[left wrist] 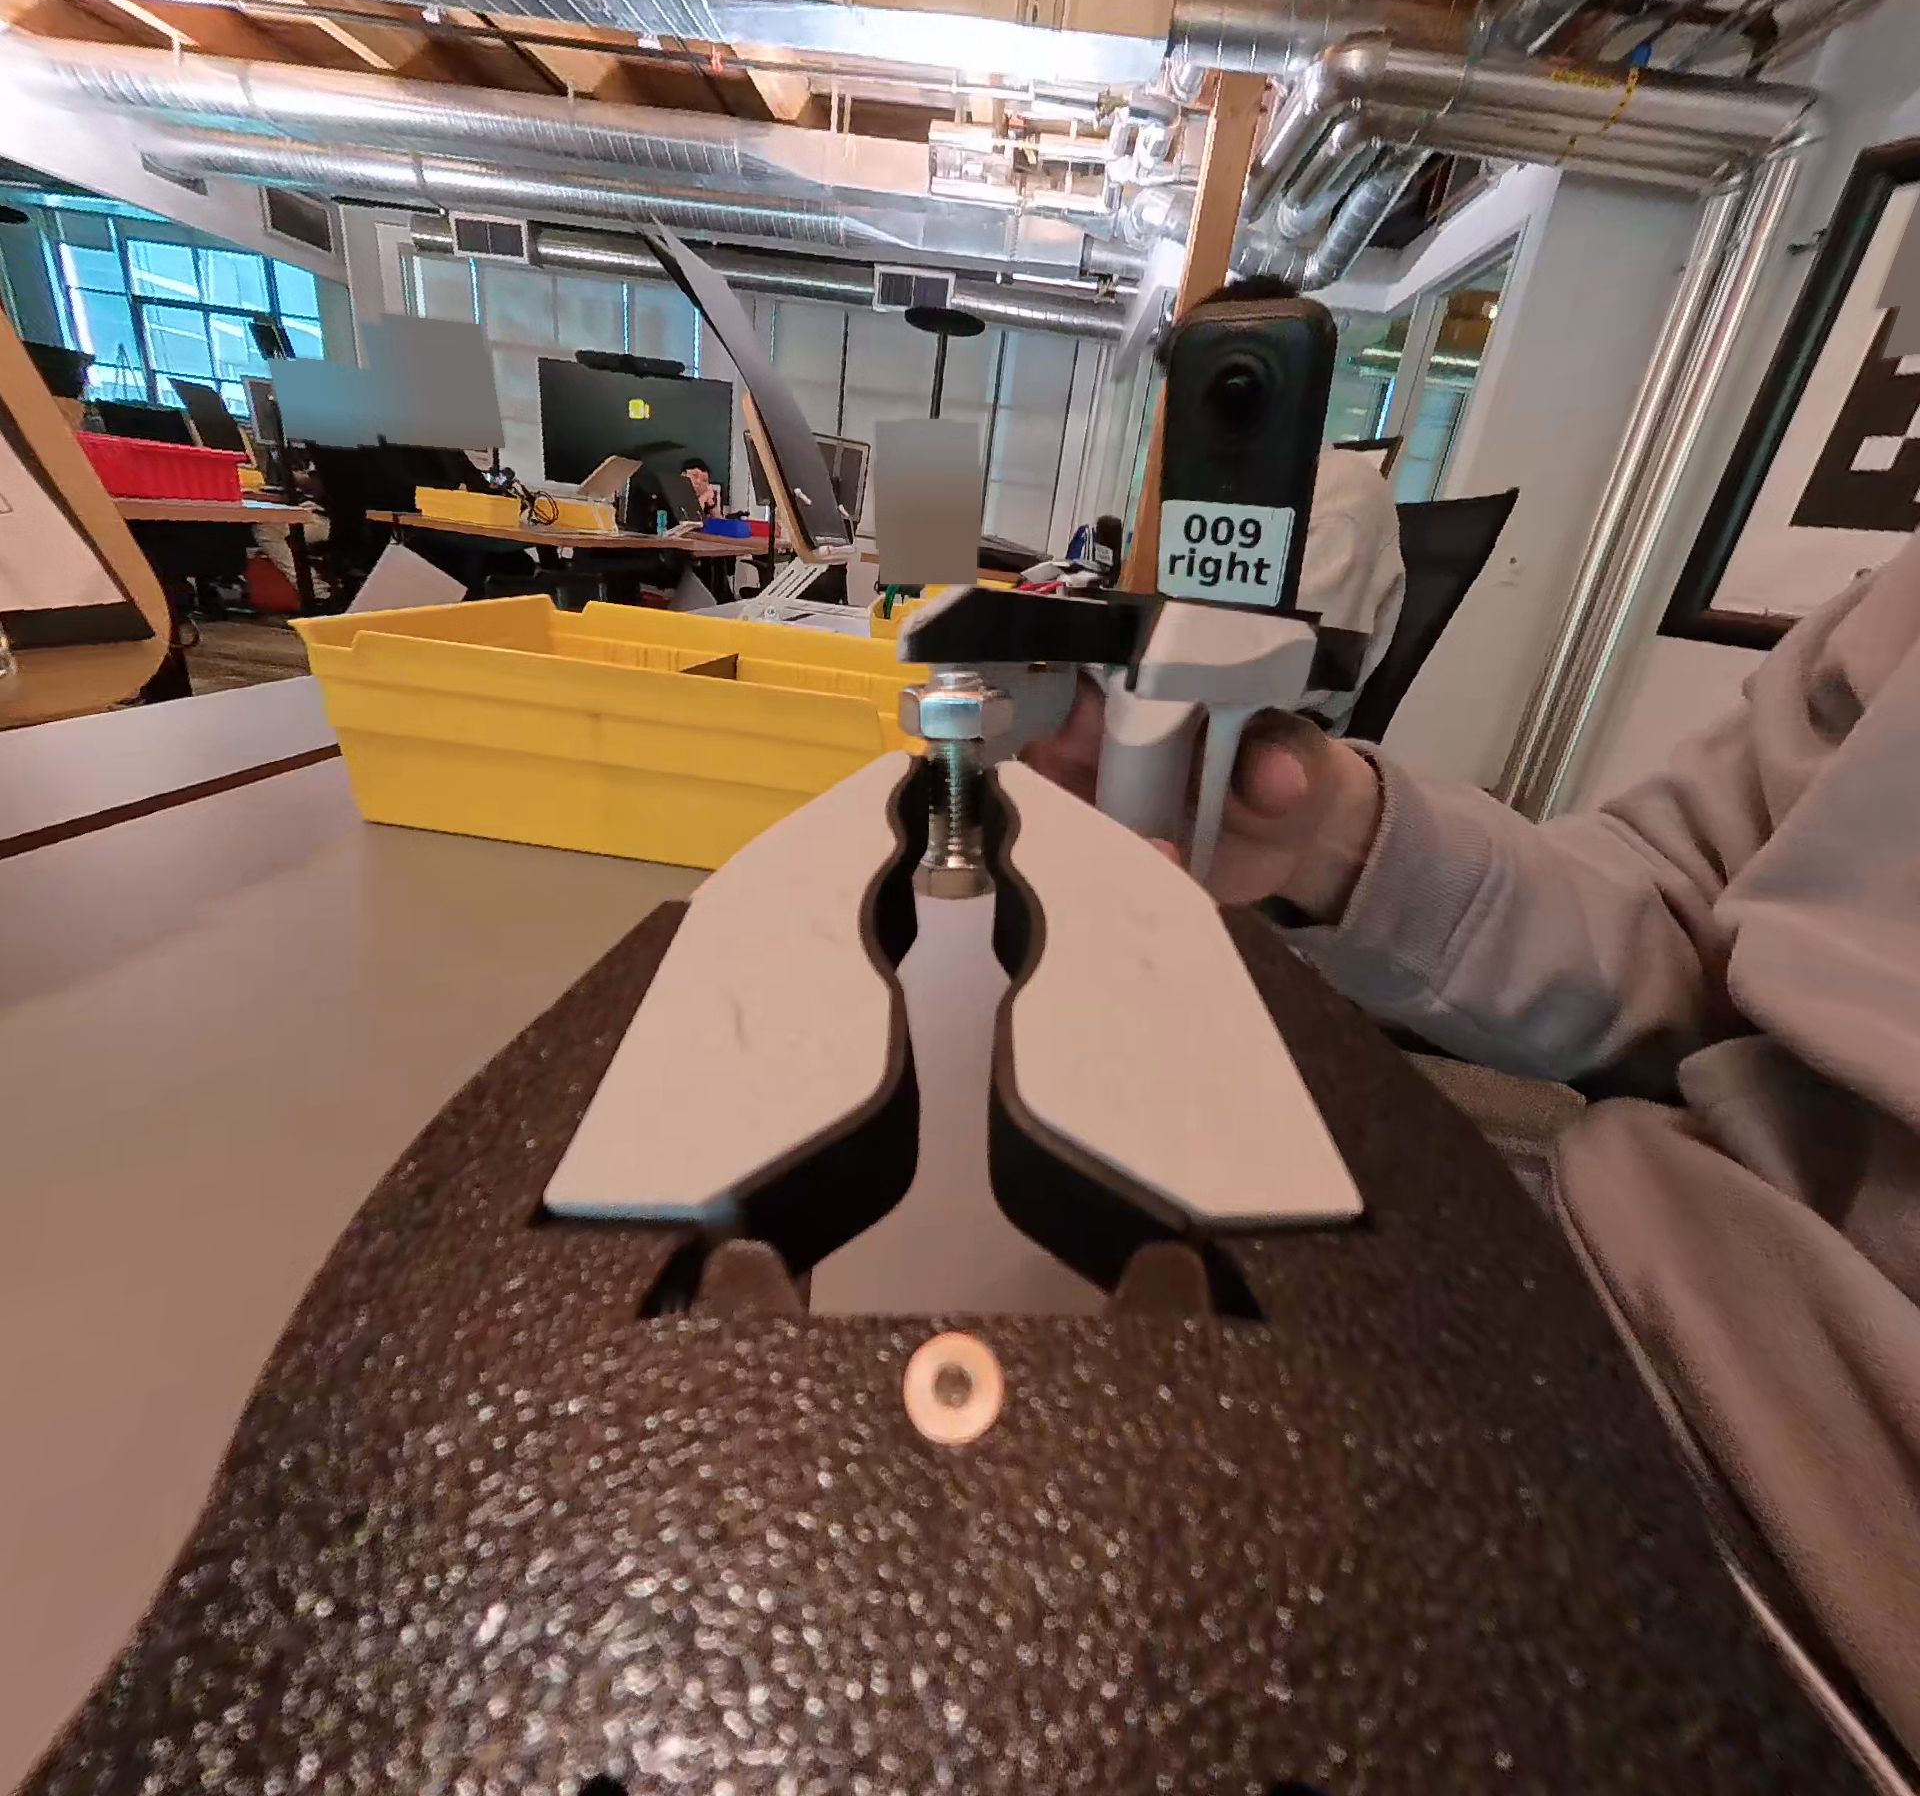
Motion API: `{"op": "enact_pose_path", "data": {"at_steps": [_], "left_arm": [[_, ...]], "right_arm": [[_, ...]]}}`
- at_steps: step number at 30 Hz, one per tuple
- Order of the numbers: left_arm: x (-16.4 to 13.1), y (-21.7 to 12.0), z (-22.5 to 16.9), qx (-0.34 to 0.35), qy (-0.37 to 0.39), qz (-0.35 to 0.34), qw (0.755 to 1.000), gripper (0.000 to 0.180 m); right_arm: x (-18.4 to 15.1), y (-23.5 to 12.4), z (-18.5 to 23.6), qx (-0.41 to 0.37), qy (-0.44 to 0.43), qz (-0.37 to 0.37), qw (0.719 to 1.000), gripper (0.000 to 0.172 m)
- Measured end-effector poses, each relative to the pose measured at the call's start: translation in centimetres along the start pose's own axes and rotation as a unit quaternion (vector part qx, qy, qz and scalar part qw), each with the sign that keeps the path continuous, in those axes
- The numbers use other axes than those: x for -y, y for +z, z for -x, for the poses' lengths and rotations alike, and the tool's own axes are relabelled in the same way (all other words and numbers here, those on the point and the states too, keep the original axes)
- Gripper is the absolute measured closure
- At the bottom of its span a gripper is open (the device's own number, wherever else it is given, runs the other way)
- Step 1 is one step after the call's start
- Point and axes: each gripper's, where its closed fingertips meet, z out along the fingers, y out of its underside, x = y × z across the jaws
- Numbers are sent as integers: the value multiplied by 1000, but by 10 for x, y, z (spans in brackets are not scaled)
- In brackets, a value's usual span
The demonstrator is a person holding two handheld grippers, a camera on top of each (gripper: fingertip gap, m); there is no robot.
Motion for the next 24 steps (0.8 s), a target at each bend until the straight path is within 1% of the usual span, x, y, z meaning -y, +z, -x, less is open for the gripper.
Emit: {"op": "enact_pose_path", "data": {"at_steps": [6,10,12,14,15,16,17,18,20,22,24], "left_arm": [[7,1,-12,-26,13,-28,999,172],[8,1,-16,-32,21,-31,999,172],[8,1,-16,-31,19,-32,999,172],[9,0,-13,-23,17,-34,999,172],[11,-2,-12,-22,15,-39,999,172],[13,-4,-12,-24,15,-47,998,172],[14,-5,-11,-23,15,-51,998,172],[13,-5,-10,-18,14,-48,999,172],[12,-4,-10,-19,16,-43,999,172],[9,0,-12,-21,21,-34,999,172],[5,3,-13,-19,32,-19,999,172]], "right_arm": [[-5,9,9,-2,-17,2,1000,141],[-3,10,8,-8,-12,-6,1000,145],[-2,9,6,-10,-17,-6,1000,149],[0,3,-2,-22,-35,2,999,139],[1,-1,-9,-35,-35,7,999,139],[5,-9,-26,-74,-26,-1,997,150],[9,-18,-39,-99,-13,-18,995,145],[11,-24,-44,-92,4,-26,995,141],[14,-25,-32,-37,27,-31,998,136],[18,-18,-16,-5,23,-47,999,135],[14,-7,-1,11,9,-37,999,135]]}}
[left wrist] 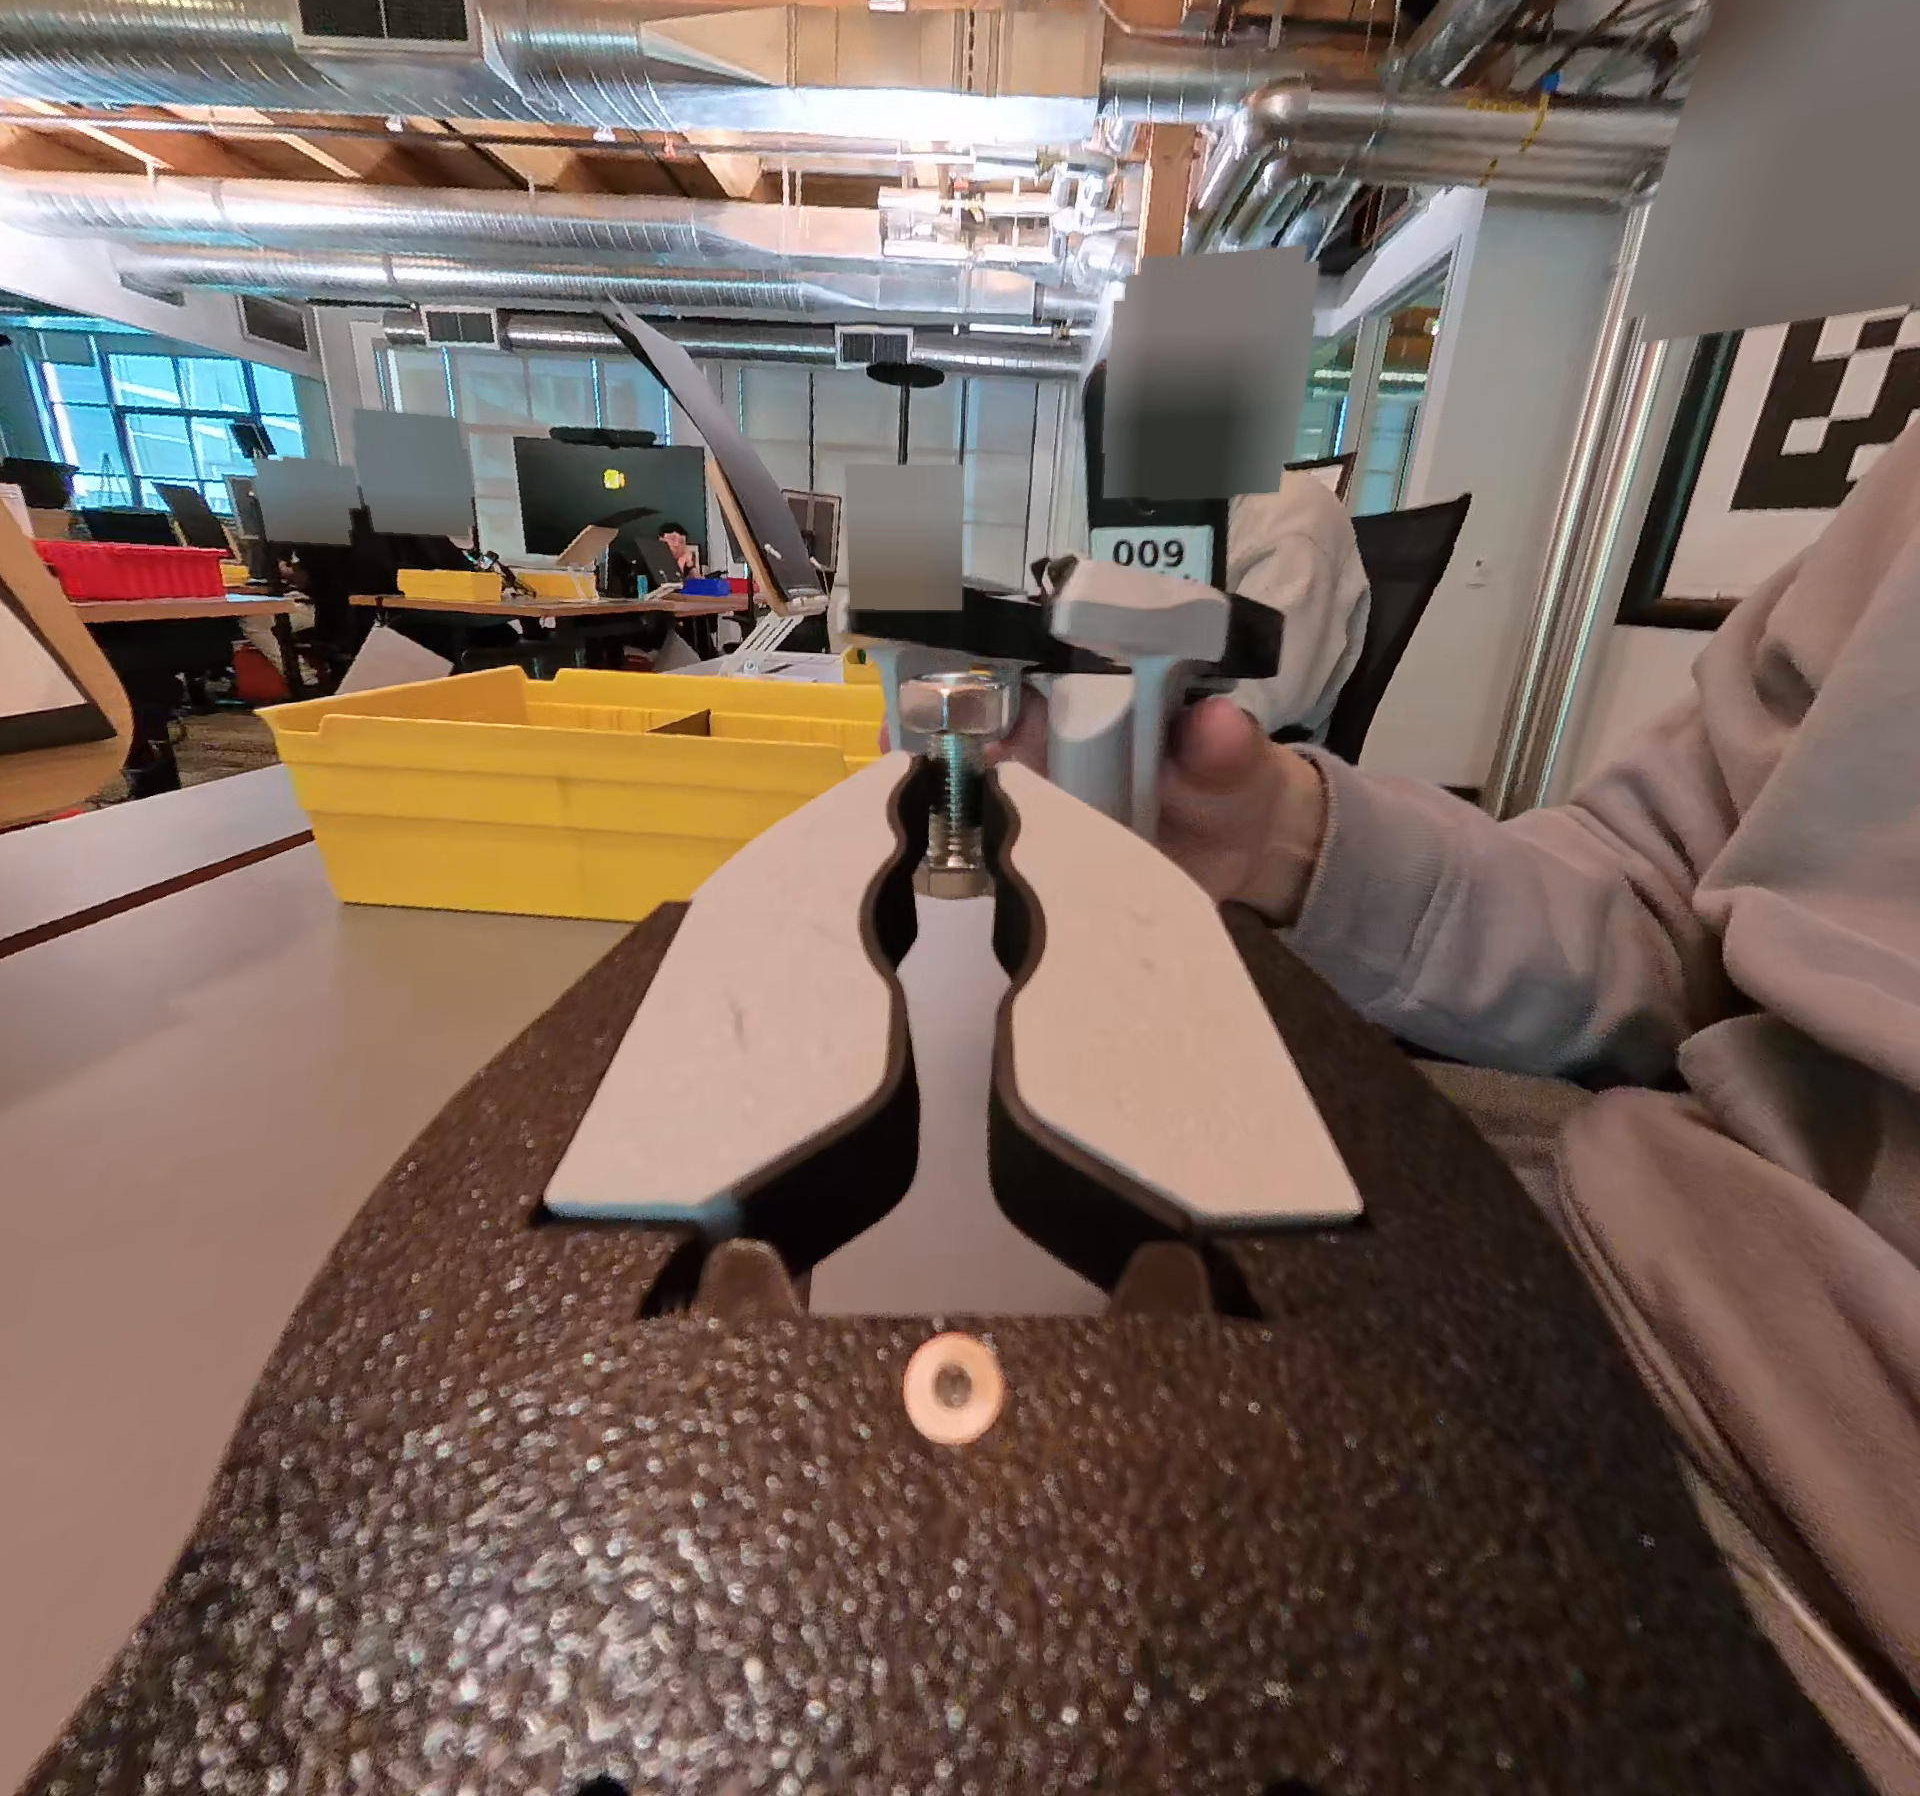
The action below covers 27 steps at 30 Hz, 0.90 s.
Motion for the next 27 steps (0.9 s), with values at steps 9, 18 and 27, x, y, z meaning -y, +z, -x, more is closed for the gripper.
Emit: {"op": "enact_pose_path", "data": {"at_steps": [9,18,27], "left_arm": [[6,-5,5,15,-1,-17,1000,172],[-2,1,2,15,12,9,1000,172],[-2,1,3,20,15,14,1000,172]], "right_arm": [[-12,-8,-38,-100,1,20,995,148],[-7,7,-1,-21,-3,4,1000,130],[-16,9,-8,-46,-22,30,998,132]]}}
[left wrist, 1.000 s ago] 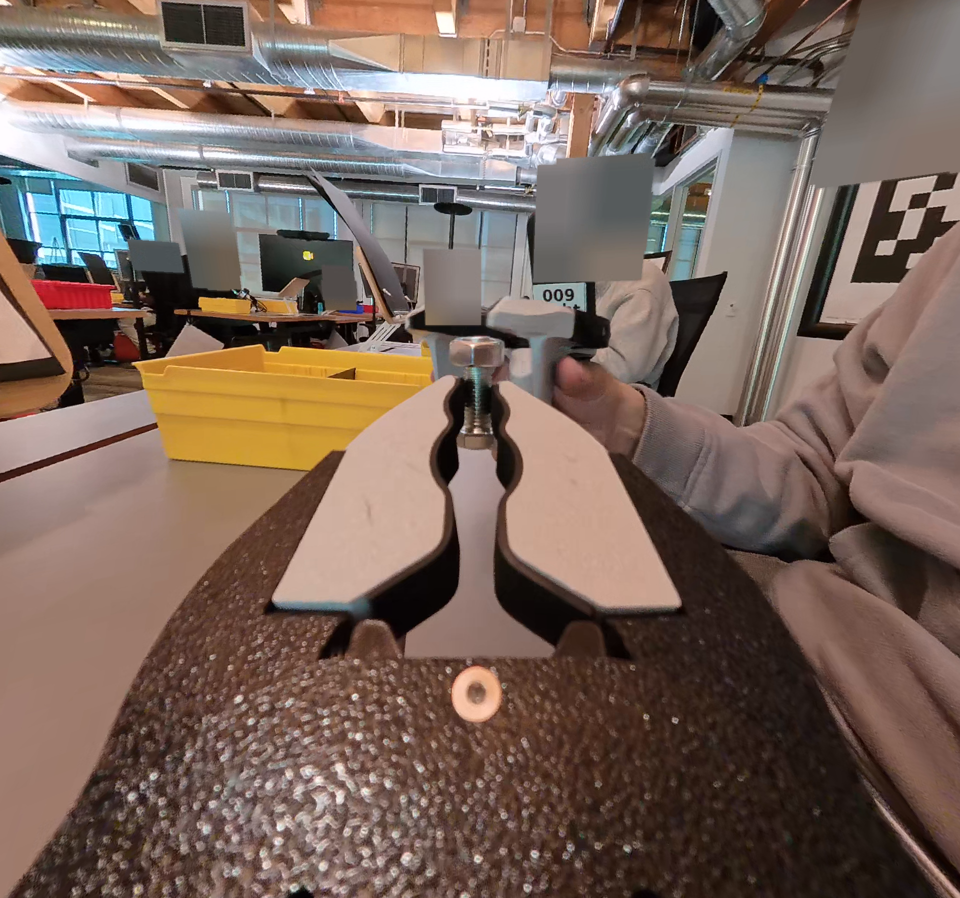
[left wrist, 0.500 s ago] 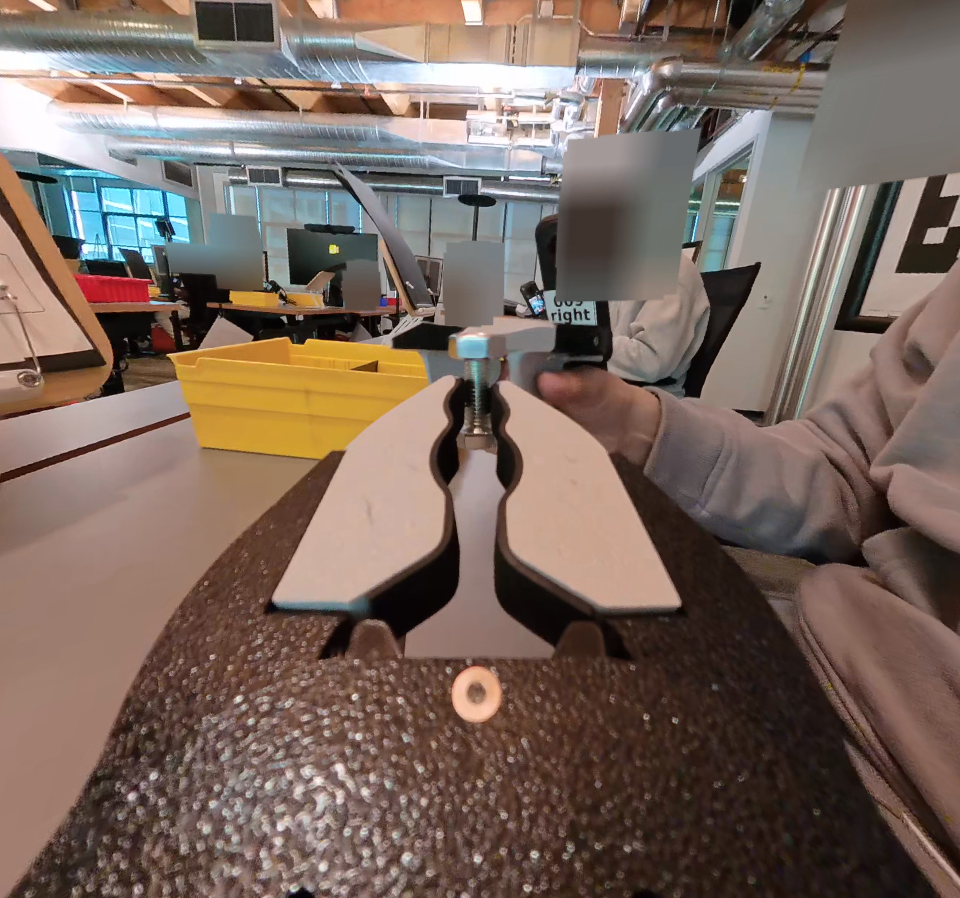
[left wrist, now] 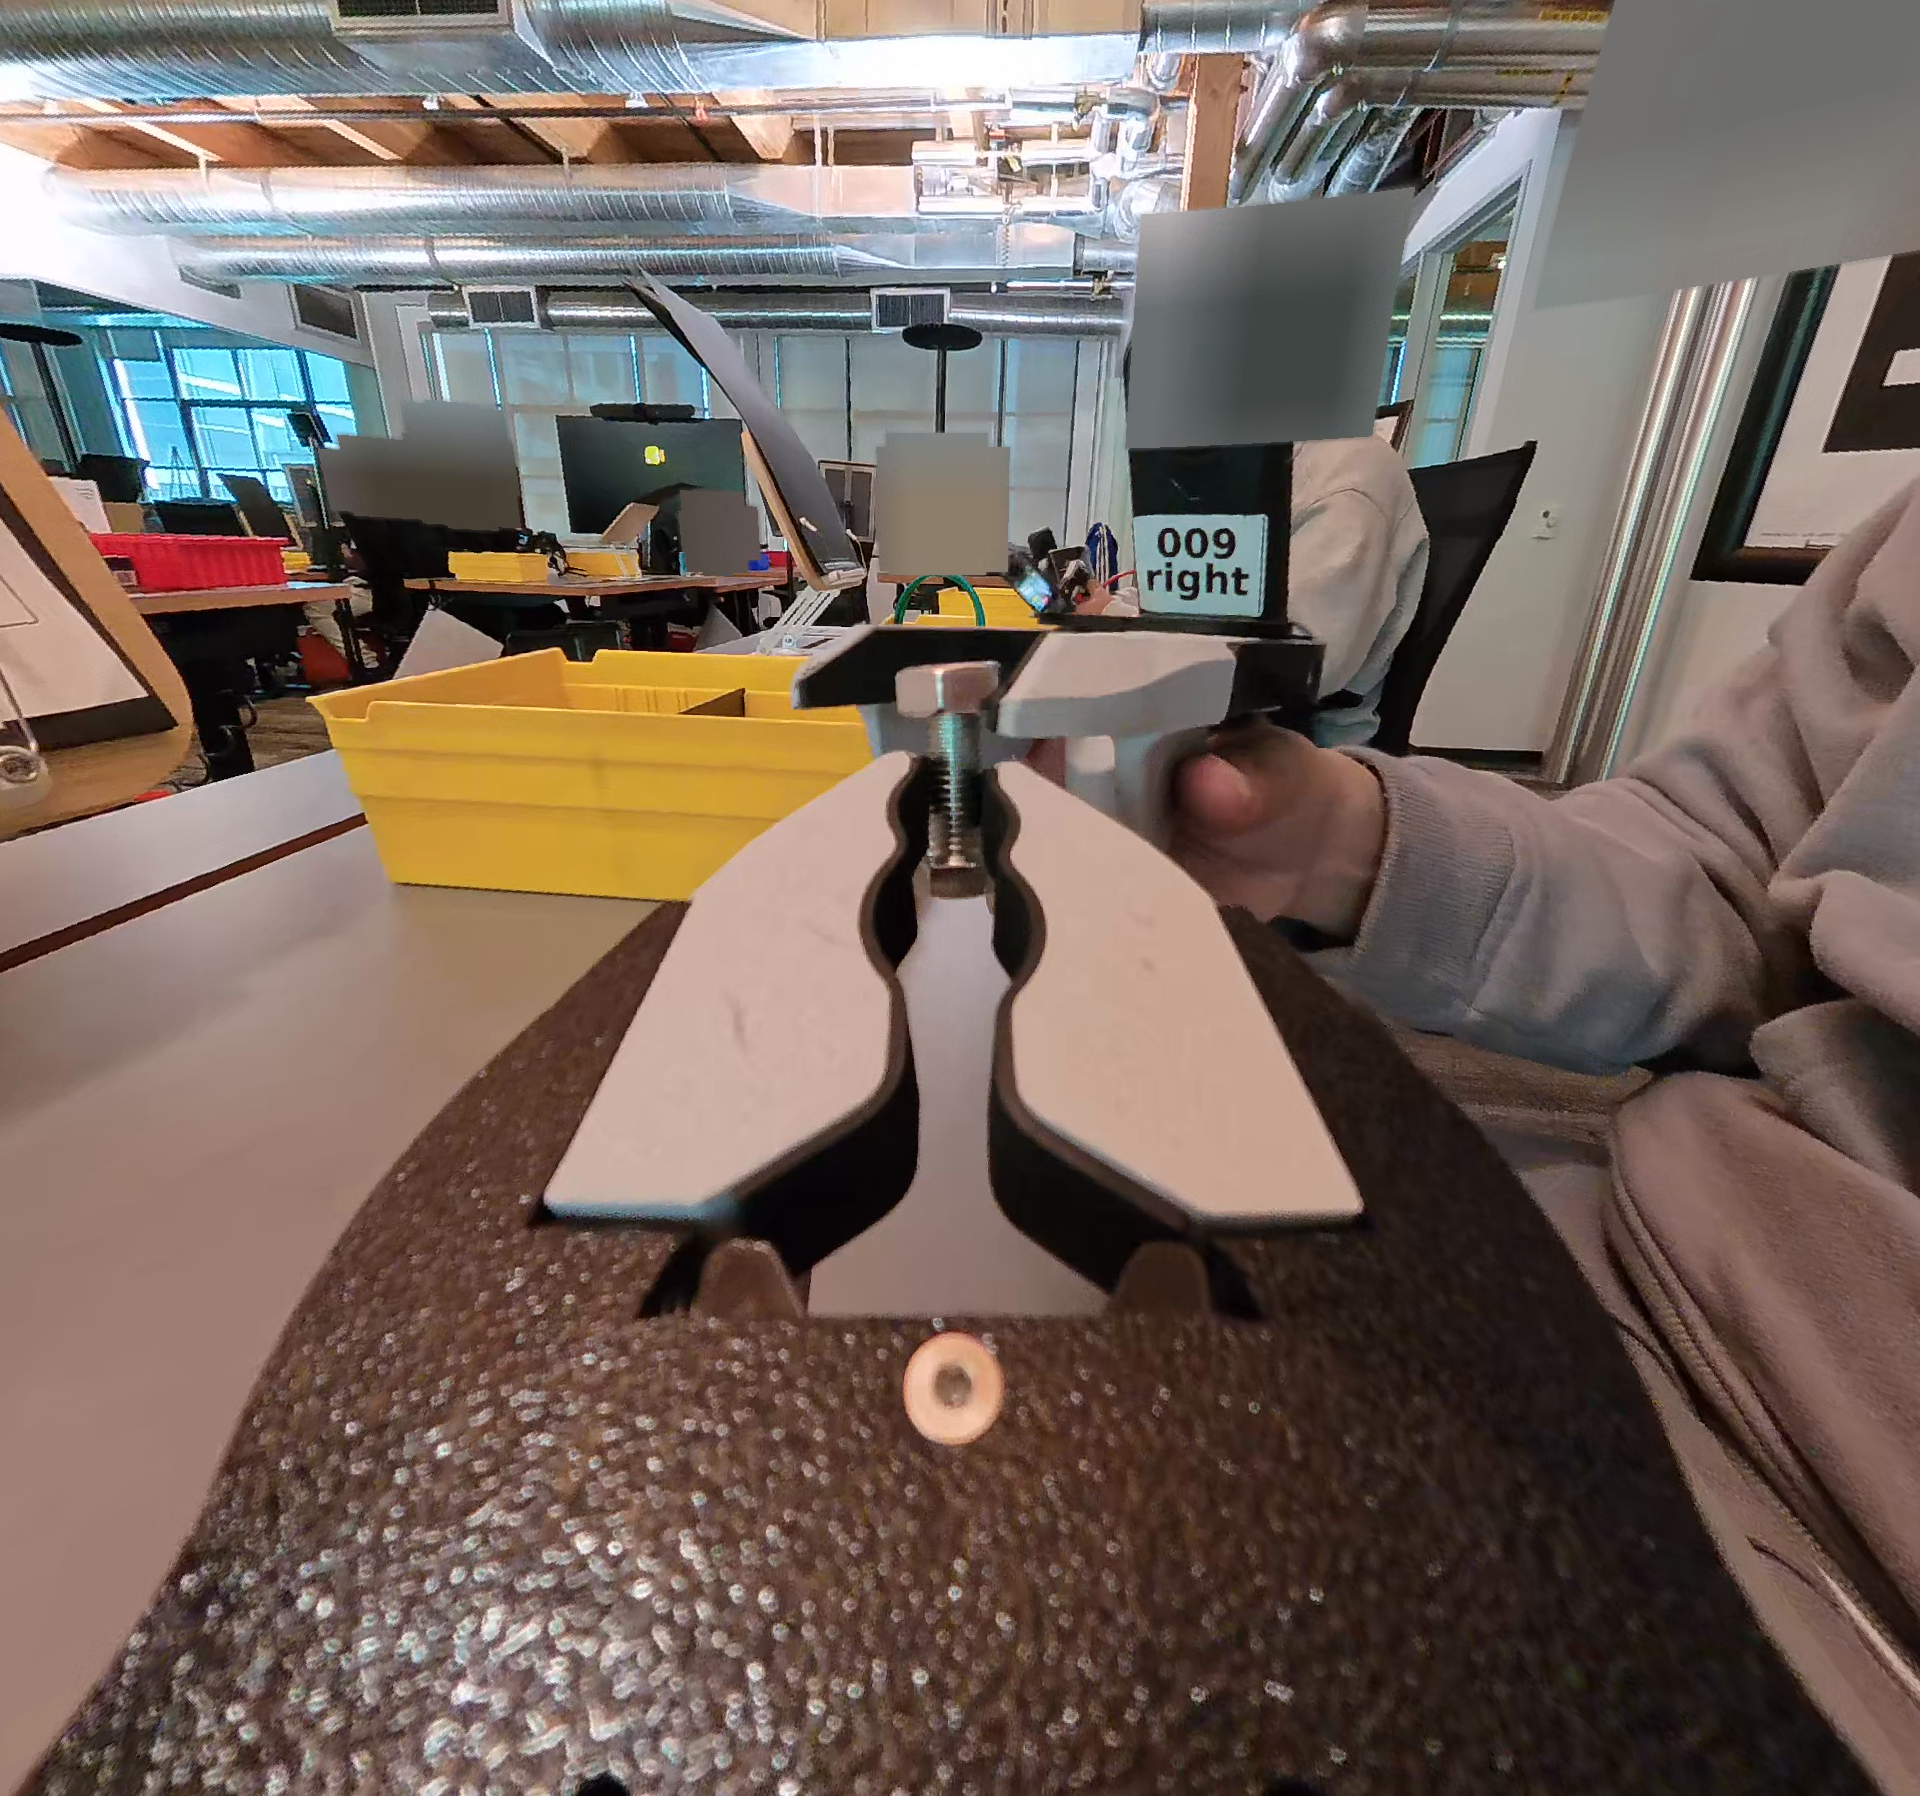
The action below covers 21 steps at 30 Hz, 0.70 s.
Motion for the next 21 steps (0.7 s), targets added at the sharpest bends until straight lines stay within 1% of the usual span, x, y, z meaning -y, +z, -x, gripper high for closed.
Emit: {"op": "enact_pose_path", "data": {"at_steps": [1,2,3,5,6,7,10,14,17,21], "left_arm": [[1,-1,1,3,-2,-3,1000,172],[3,-2,3,5,-5,-9,1000,172],[5,-4,3,4,-7,-17,1000,172],[7,-7,6,10,-9,-23,1000,172],[7,-7,6,11,-9,-22,1000,172],[7,-7,6,10,-8,-22,1000,172],[3,-3,3,6,-2,-11,1000,172],[-1,0,1,6,12,5,1000,172],[0,-1,1,7,10,3,1000,172],[-1,-1,1,7,10,3,1000,172]], "right_arm": [[1,-3,-3,-2,-4,4,1000,128],[2,-7,-9,-9,-5,6,1000,128],[4,-13,-21,-30,0,0,1000,139],[7,-26,-42,-57,30,-8,998,137],[5,-29,-46,-52,47,3,998,132],[4,-30,-45,-41,55,7,998,127],[12,-22,-25,-13,47,-19,999,129],[7,-1,2,3,38,-19,999,129],[3,3,5,-4,42,-18,999,139],[4,4,8,-2,47,-20,999,145]]}}
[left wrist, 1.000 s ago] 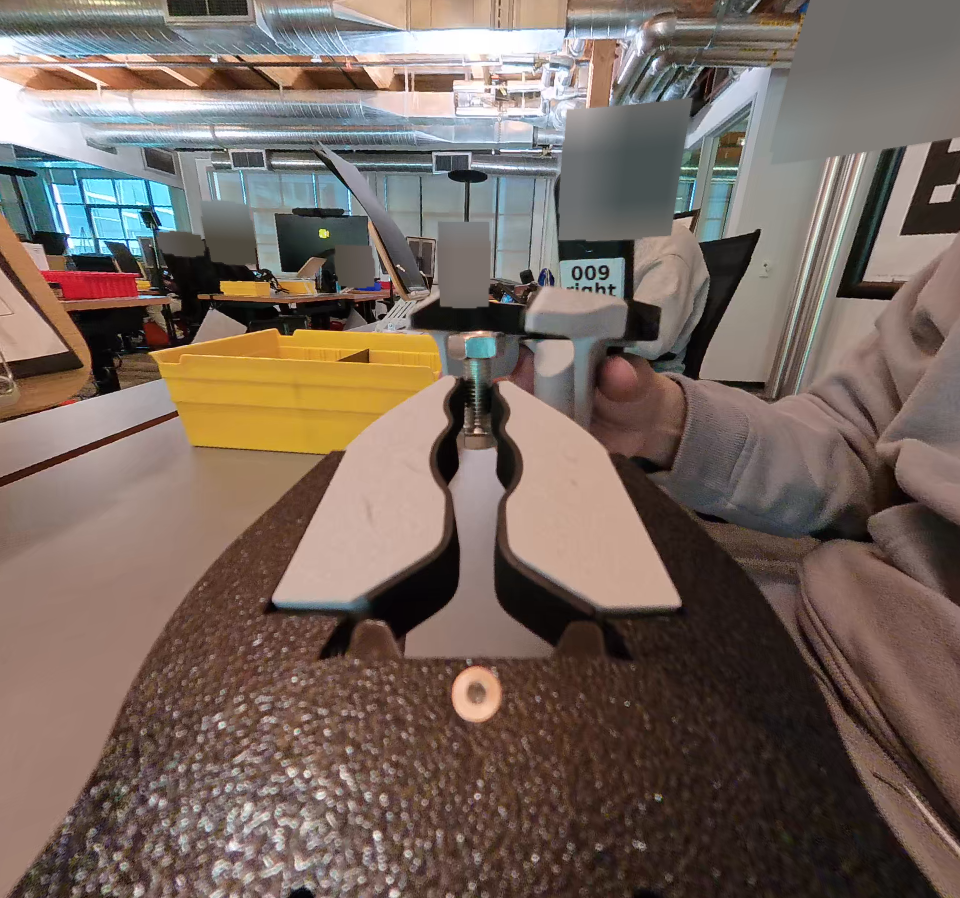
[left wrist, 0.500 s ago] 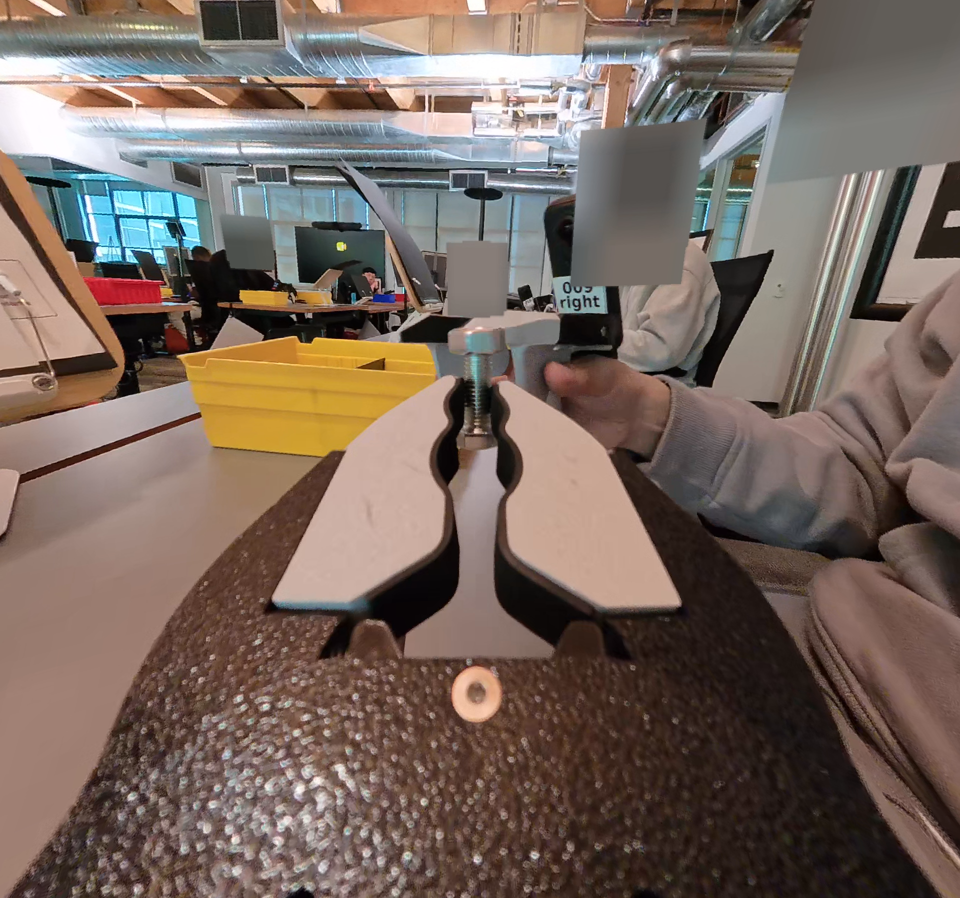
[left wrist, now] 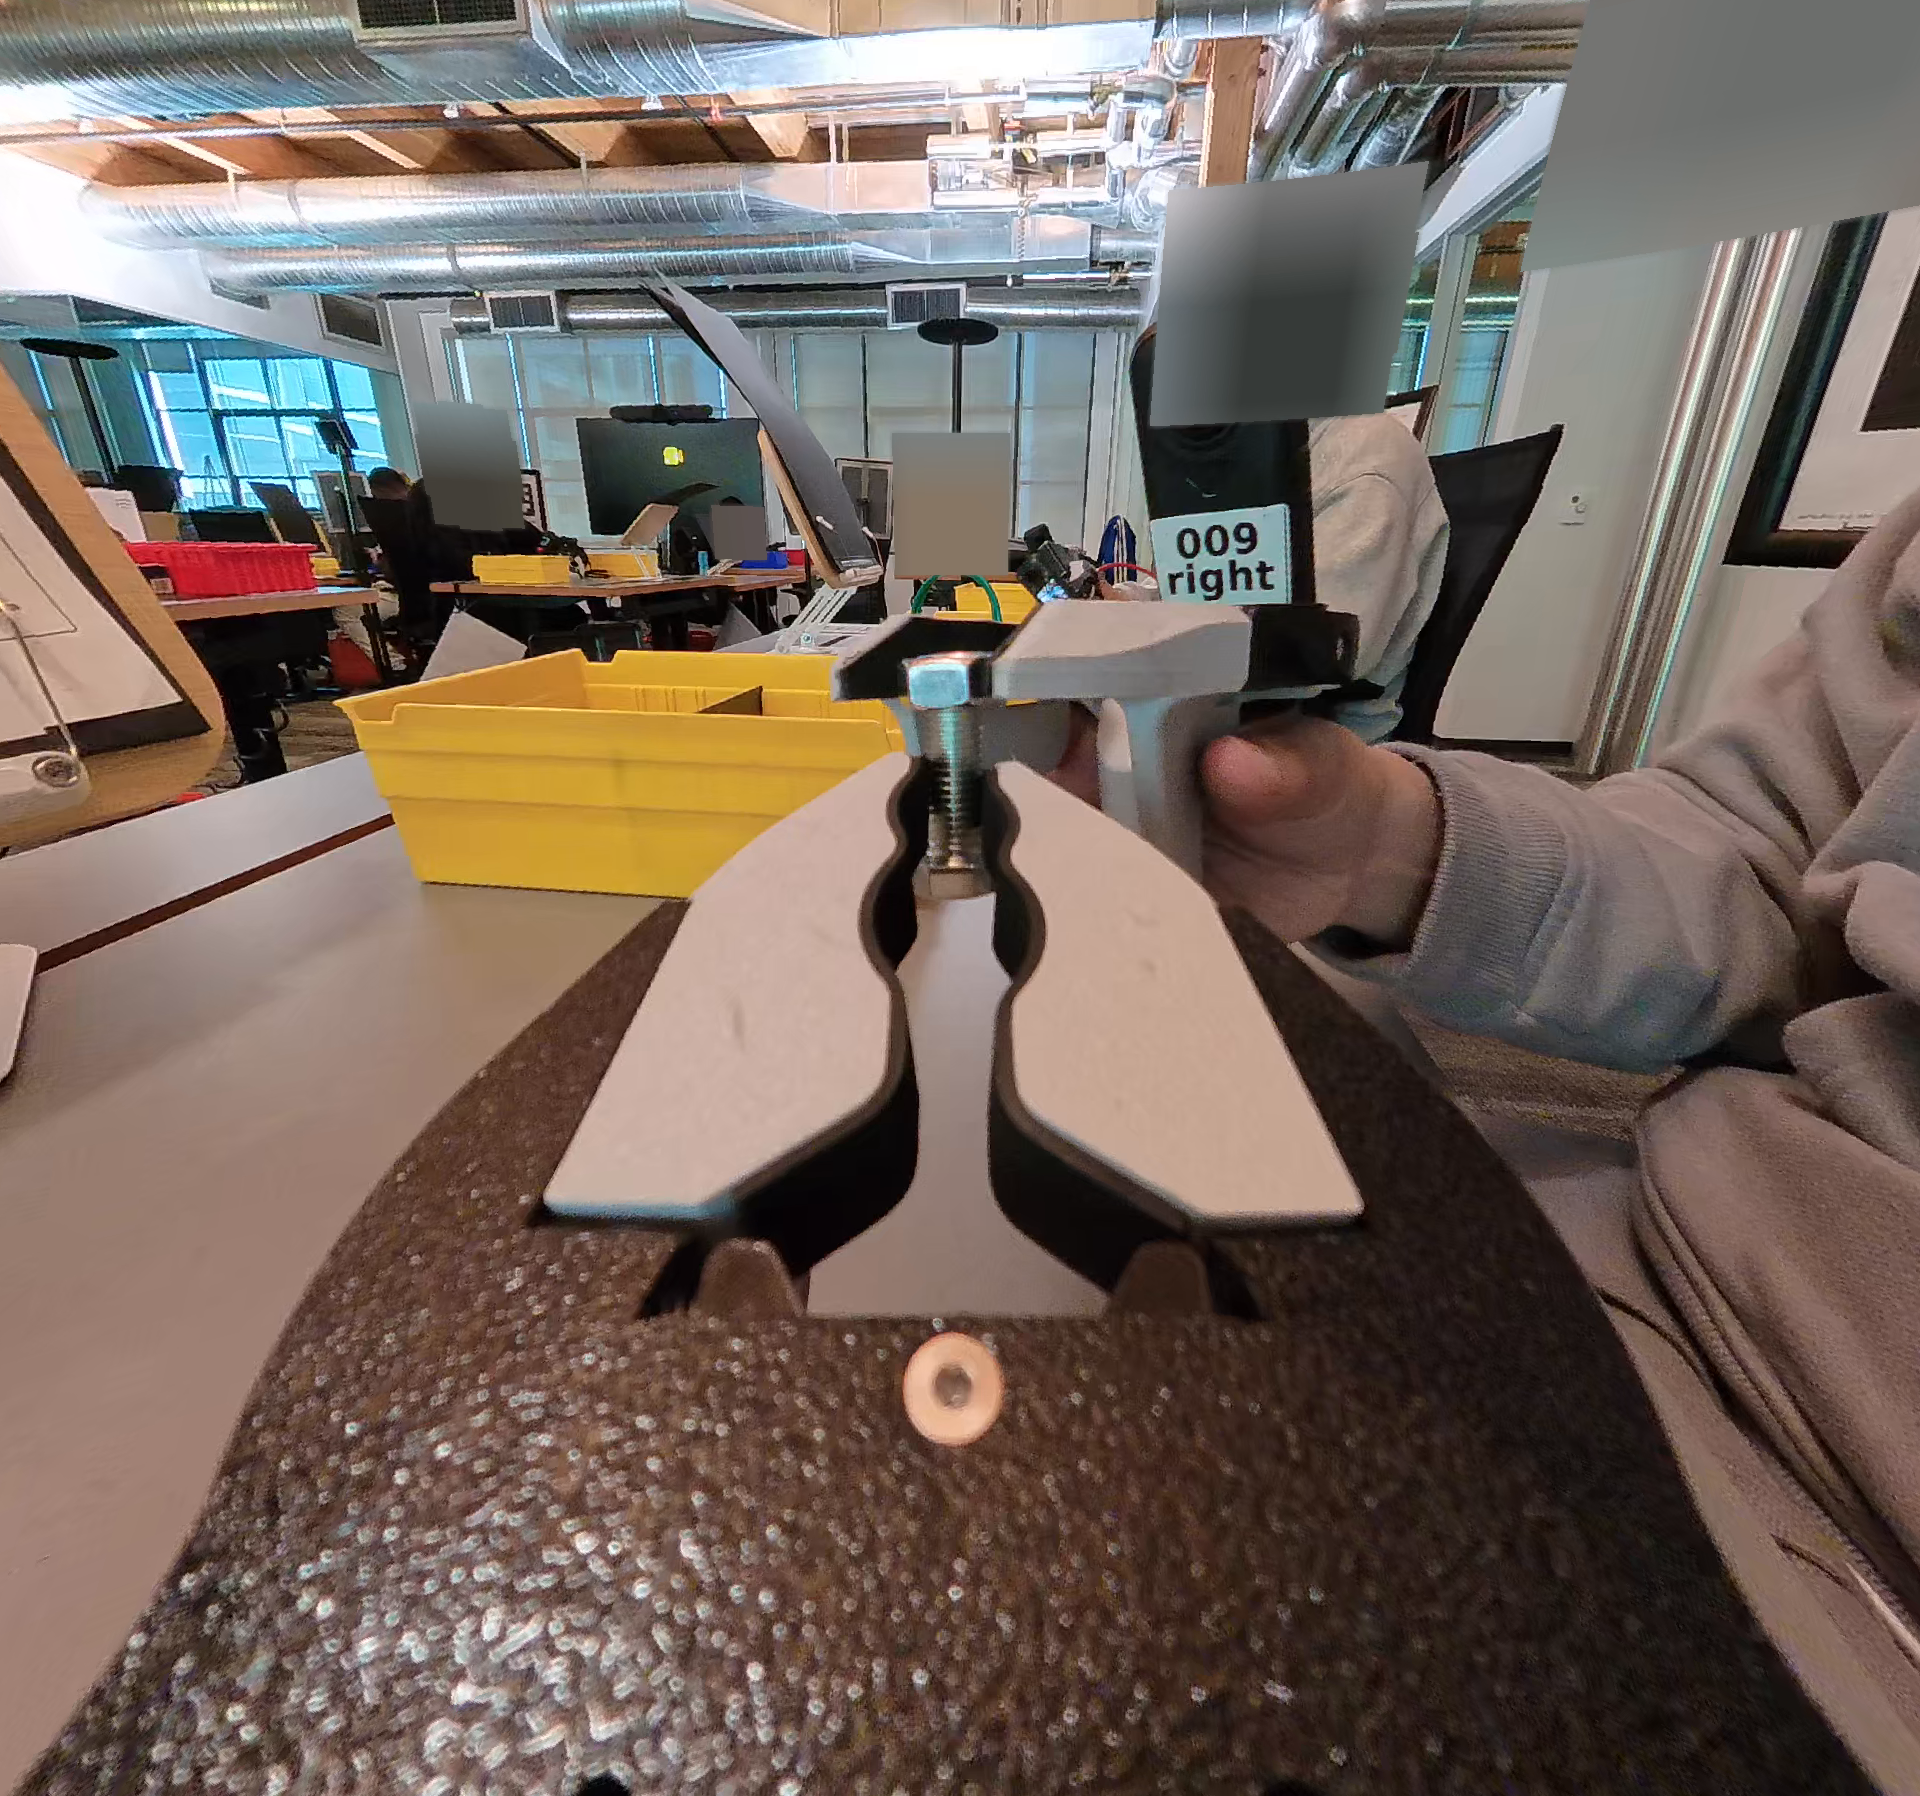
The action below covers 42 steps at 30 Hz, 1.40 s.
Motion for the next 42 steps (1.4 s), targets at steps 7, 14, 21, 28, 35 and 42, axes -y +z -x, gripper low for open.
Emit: {"op": "enact_pose_path", "data": {"at_steps": [7,14,21,28,35,42], "left_arm": [[2,-2,3,7,-2,-4,1000,172],[7,-6,5,9,-10,-23,1000,172],[1,-2,3,10,3,-4,1000,172],[1,-3,4,14,5,-1,1000,172],[5,2,-23,-88,-22,-14,996,172],[8,2,-59,-218,-61,-20,974,172]], "right_arm": [[2,-5,-6,-5,-10,12,1000,138],[17,-22,-17,7,-1,-1,1000,139],[4,-4,-1,-5,-17,14,1000,138],[1,-1,2,-22,-40,18,999,155],[4,-17,22,135,-49,23,989,155],[7,-37,51,263,-36,13,964,155]]}}
